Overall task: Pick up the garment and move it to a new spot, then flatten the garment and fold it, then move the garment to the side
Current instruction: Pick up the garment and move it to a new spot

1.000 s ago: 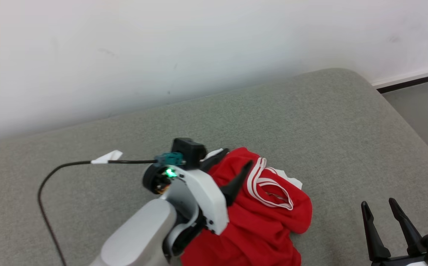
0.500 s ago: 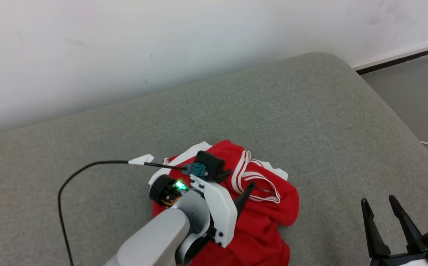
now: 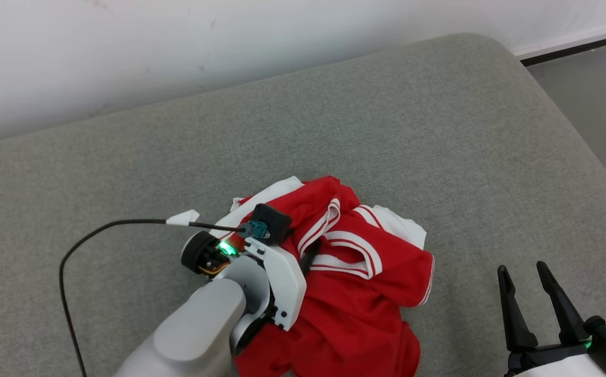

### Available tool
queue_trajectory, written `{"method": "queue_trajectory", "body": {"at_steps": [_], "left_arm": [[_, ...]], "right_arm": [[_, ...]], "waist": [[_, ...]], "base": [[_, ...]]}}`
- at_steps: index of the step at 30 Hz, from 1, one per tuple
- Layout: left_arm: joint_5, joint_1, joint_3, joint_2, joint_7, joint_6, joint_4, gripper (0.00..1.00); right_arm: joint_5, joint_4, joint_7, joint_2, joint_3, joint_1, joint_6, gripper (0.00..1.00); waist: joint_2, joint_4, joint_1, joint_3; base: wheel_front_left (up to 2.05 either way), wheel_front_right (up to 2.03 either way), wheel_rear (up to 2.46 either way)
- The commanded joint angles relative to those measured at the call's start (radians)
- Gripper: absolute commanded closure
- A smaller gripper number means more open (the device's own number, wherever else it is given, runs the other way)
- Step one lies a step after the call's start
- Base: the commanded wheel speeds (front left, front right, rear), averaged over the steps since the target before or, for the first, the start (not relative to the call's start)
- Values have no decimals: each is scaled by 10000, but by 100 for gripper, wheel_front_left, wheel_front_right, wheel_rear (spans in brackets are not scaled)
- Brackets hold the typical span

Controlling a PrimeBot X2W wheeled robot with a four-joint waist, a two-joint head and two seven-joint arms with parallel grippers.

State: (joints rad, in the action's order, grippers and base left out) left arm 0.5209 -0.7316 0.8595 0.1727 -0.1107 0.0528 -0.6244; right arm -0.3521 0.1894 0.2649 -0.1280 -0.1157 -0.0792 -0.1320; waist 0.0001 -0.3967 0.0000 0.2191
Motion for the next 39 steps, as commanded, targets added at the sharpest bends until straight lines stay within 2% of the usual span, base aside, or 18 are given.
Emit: {"method": "queue_trajectory", "body": {"at_steps": [1, 6, 11, 14, 20, 23, 29, 31, 33, 39], "left_arm": [[-42, -44, 45, 40, 69, -43, -175, 100], [121, -197, 25, -206, 487, -276, -415, 100], [304, -315, -195, -308, 1054, -336, 39, 100], [370, -295, -309, -286, 1311, -339, 684, 100], [654, -138, -746, 139, 1338, -97, 2737, 100], [909, -241, -1138, 551, 1104, 79, 4051, 100], [1388, -802, -2415, 1781, 308, 466, 6372, 100], [1455, -1057, -2839, 2266, 3, 605, 6794, 100], [1795, -1208, -3260, 2495, -269, 689, 7099, 100], [1746, -1697, -4337, 4216, -1085, 883, 7015, 100]], "right_arm": [[87, -30, -8, 6, 13, -56, 24, 0], [104, 44, -8, 48, 92, -104, 24, 0], [107, 129, -8, -7, 233, 113, 24, 0], [117, 155, -8, -77, 321, 235, 24, 0], [93, 168, -7, -231, 428, 529, 24, 0], [58, 182, -8, -269, 456, 712, 24, 0], [5, 230, -8, -308, 469, 1005, 24, 0], [9, 259, -8, -301, 474, 1050, 24, 0], [-13, 273, -7, -254, 477, 1048, 24, 0], [-19, 322, -8, -142, 450, 1211, 24, 0]], "waist": [[-1, 14, 0, 64], [-1, 81, 0, 73], [-1, 285, 0, -195], [-1, 493, 0, -463], [-1, 1044, 0, -1061], [-1, 1353, 0, -1339], [-1, 1994, 0, -1761], [-1, 2169, 0, -1852], [-1, 2322, 0, -1919], [-1, 2691, 0, -2071]], "base": [[0, 0, 0], [0, 0, 0], [0, 0, 0], [0, 0, 0], [0, 0, 0], [0, 0, 0], [0, 0, 0], [0, 0, 0], [0, 0, 0], [0, 0, 0]]}}
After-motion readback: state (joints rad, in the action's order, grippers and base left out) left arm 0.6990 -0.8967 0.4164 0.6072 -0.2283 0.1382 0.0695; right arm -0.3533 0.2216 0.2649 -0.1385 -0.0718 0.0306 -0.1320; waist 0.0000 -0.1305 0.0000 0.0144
